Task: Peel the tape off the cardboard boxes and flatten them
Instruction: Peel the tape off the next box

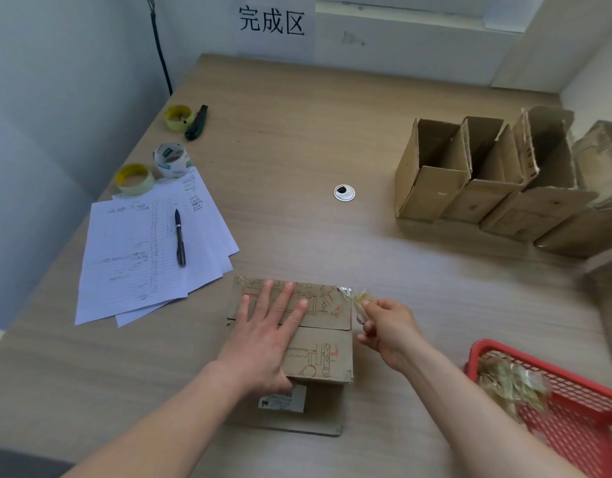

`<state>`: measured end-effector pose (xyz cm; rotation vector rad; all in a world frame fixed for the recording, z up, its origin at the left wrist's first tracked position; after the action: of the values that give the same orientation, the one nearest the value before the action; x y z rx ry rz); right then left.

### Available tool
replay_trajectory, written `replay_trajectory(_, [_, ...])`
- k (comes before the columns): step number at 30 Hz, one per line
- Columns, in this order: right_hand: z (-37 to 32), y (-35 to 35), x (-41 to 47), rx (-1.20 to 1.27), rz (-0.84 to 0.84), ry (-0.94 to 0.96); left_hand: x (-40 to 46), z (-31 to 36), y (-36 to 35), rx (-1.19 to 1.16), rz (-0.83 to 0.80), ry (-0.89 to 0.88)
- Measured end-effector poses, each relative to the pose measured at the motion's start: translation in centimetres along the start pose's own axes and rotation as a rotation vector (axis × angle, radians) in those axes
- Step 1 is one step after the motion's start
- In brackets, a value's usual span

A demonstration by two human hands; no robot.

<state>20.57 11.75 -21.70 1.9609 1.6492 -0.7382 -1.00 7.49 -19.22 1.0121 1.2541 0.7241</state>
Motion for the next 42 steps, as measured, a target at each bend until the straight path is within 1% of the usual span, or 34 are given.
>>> replay_trajectory(3, [0.2, -0.4, 0.1, 0.052, 0.029, -0.043, 0.0, -0.1, 0.0, -0.001, 0.004, -0.002])
replay_trajectory(5, [-0.4, -0.2, 0.3, 0.034, 0.031, -0.060, 0.0, 0.0, -0.1, -0.010, 0.006, -0.002])
replay_trajectory(7, [-2.0, 0.0, 0.8, -0.096, 0.045, -0.023, 0.0, 0.0, 0.0, -0.012, 0.004, -0.004])
replay_trajectory(9, [-4.3, 0.1, 1.4, -0.280, 0.063, 0.067, 0.0, -0.1, -0.1, -0.012, 0.001, -0.006])
replay_trajectory(11, [-6.4, -0.1, 1.8, -0.384, 0.048, 0.121, 0.0, -0.1, -0.1, -0.012, 0.002, -0.009])
replay_trajectory(12, [-7.1, -0.4, 1.8, -0.399, 0.009, 0.118, 0.0, -0.1, -0.2, -0.011, 0.003, -0.010])
replay_trajectory(14, [-7.8, -1.2, 1.8, -0.427, -0.122, 0.100, 0.0, 0.0, -0.2, -0.008, 0.001, -0.013])
replay_trajectory(15, [-8.0, -1.6, 1.6, -0.477, -0.197, 0.113, 0.0, 0.0, -0.3, -0.006, -0.001, -0.013])
replay_trajectory(16, [-8.1, -1.9, 1.4, -0.578, -0.258, 0.146, 0.0, 0.0, -0.3, -0.008, -0.002, -0.015])
replay_trajectory(17, [-8.3, -2.1, 1.1, -0.730, -0.290, 0.208, 0.0, 0.0, -0.3, -0.011, 0.000, -0.016])
replay_trajectory(18, [-8.6, -2.1, 0.8, -0.929, -0.291, 0.308, 0.0, 0.0, -0.3, -0.013, 0.004, -0.018])
replay_trajectory(20, [-9.5, -2.5, 0.0, -1.300, -0.253, 0.609, 0.0, 0.0, -0.2, -0.009, 0.009, -0.021])
replay_trajectory(21, [-9.8, -2.7, -0.5, -1.398, -0.244, 0.753, 0.0, 0.0, -0.3, -0.008, 0.011, -0.020])
replay_trajectory(22, [-10.0, -2.8, -0.8, -1.423, -0.243, 0.856, 0.1, 0.0, -0.3, -0.008, 0.015, -0.019])
replay_trajectory(23, [-10.1, -2.6, -0.9, -1.391, -0.251, 0.909, 0.1, 0.0, -0.3, -0.007, 0.019, -0.018])
replay_trajectory(25, [-10.3, -2.2, -0.8, -1.280, -0.287, 0.912, 0.1, 0.0, -0.2, -0.007, 0.023, -0.019])
replay_trajectory(26, [-10.3, -2.3, -0.5, -1.268, -0.318, 0.890, 0.1, 0.0, -0.2, -0.007, 0.026, -0.020])
replay_trajectory(29, [-10.3, -3.3, 0.9, -1.347, -0.395, 0.784, 0.1, -0.1, -0.2, -0.005, 0.033, -0.016])
replay_trajectory(31, [-10.4, -3.8, 2.1, -1.327, -0.358, 0.693, 0.1, 0.0, -0.3, -0.007, 0.027, -0.015])
replay_trajectory(32, [-10.2, -3.7, 2.7, -1.260, -0.331, 0.635, 0.0, 0.0, -0.2, -0.010, 0.027, -0.015])
replay_trajectory(33, [-9.6, -3.5, 3.4, -1.140, -0.300, 0.549, 0.0, 0.1, -0.2, -0.010, 0.026, -0.015])
replay_trajectory(34, [-8.6, -3.2, 3.9, -0.959, -0.259, 0.439, 0.0, 0.1, -0.1, -0.010, 0.026, -0.015])
replay_trajectory(36, [-5.8, -2.4, 4.7, -0.531, -0.124, 0.162, 0.1, 0.1, 0.0, -0.016, 0.025, -0.018])
replay_trajectory(37, [-4.3, -2.2, 4.6, -0.342, -0.049, 0.035, 0.1, 0.2, 0.0, -0.019, 0.025, -0.020])
replay_trajectory(38, [-3.1, -2.2, 4.4, -0.197, 0.015, -0.054, 0.0, 0.1, 0.0, -0.020, 0.024, -0.021])
replay_trajectory(40, [-1.6, -2.1, 4.3, -0.061, 0.109, -0.110, 0.0, 0.0, -0.1, -0.019, 0.023, -0.018])
replay_trajectory(42, [-1.0, -1.3, 4.6, -0.071, 0.166, -0.053, 0.0, 0.0, -0.1, -0.020, 0.024, -0.013])
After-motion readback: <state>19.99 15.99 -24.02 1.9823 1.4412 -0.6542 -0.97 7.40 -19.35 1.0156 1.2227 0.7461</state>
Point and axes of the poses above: each hand's wrist, its own x-axis towards the middle knuckle, its own y-axis out of the back of the hand, z = x × y, the point moved 7 cm from there along x, towards the middle knuckle, and after that the axes turned 5 degrees about y, right-handed, at the moved point
